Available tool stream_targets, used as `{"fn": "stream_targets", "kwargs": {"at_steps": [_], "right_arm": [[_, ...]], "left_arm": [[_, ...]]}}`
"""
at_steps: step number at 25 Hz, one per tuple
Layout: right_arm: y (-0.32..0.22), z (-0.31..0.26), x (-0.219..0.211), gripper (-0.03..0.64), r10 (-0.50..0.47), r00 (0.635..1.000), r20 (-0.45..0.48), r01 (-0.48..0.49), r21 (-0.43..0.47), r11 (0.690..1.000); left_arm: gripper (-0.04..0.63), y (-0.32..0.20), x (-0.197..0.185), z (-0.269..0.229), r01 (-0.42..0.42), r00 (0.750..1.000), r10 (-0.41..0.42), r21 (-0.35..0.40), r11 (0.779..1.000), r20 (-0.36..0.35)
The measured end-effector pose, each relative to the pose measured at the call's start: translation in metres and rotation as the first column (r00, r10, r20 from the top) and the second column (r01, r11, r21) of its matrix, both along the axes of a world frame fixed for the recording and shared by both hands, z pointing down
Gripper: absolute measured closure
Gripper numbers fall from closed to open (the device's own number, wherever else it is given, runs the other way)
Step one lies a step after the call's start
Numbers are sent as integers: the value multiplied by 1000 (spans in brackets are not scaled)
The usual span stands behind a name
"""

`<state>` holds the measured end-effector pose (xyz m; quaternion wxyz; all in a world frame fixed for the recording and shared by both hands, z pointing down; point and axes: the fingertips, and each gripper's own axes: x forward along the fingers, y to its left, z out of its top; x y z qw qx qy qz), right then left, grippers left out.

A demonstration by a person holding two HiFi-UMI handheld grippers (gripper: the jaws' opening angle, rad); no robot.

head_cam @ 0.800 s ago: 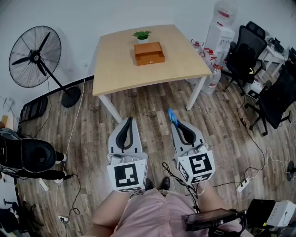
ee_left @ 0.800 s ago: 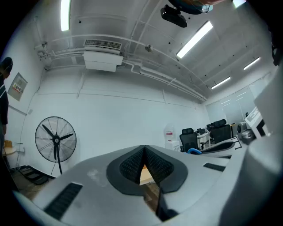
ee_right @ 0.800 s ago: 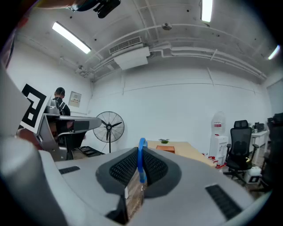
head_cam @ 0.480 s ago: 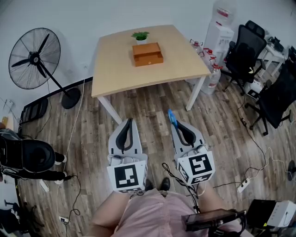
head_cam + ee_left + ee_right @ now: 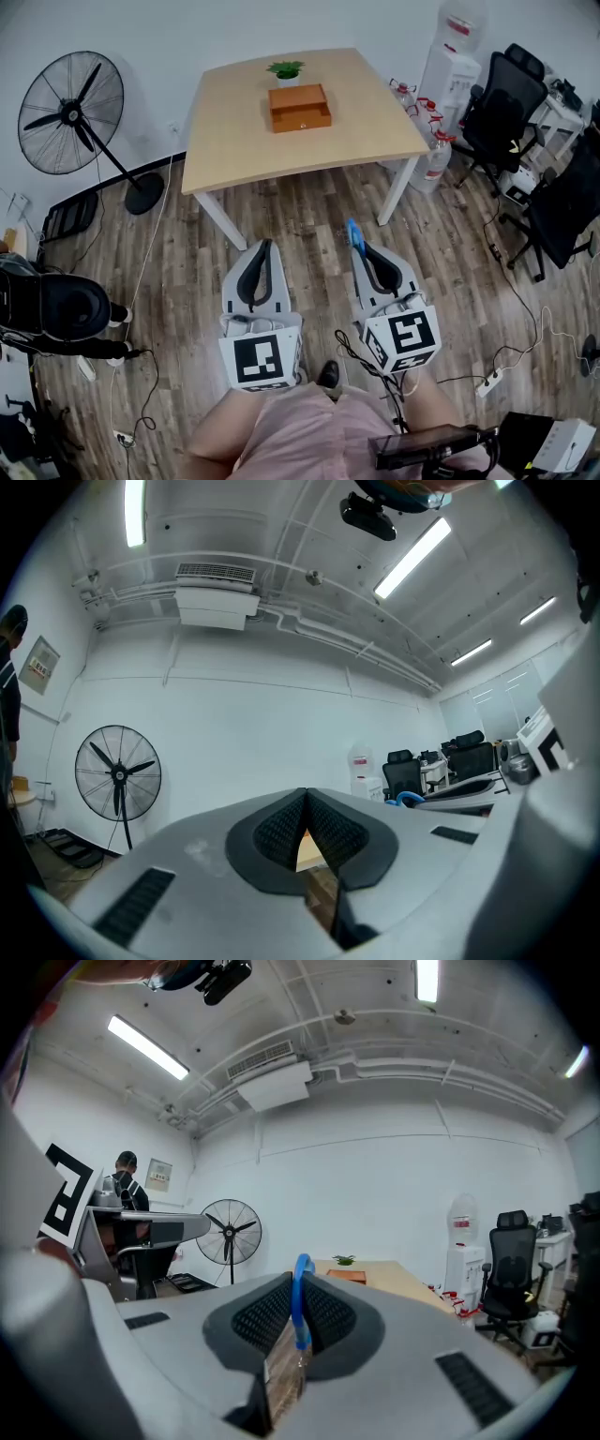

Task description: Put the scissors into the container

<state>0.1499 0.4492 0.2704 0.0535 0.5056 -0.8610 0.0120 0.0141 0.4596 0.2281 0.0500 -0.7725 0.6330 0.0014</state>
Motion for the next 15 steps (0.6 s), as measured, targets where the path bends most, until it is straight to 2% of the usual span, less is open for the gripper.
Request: {"fn": "stream_targets", "kwargs": {"at_steps": [8, 15], "right_arm": [[-48, 17, -9, 584, 1, 1000, -14, -2, -26, 1000], [-125, 29, -37, 583, 15, 1000, -27, -16, -45, 999]], "left_arm": [[591, -47, -11, 18, 6, 1000, -8, -46, 999, -29], [591, -131, -45, 24, 4, 1000, -6, -51, 999, -26]]}}
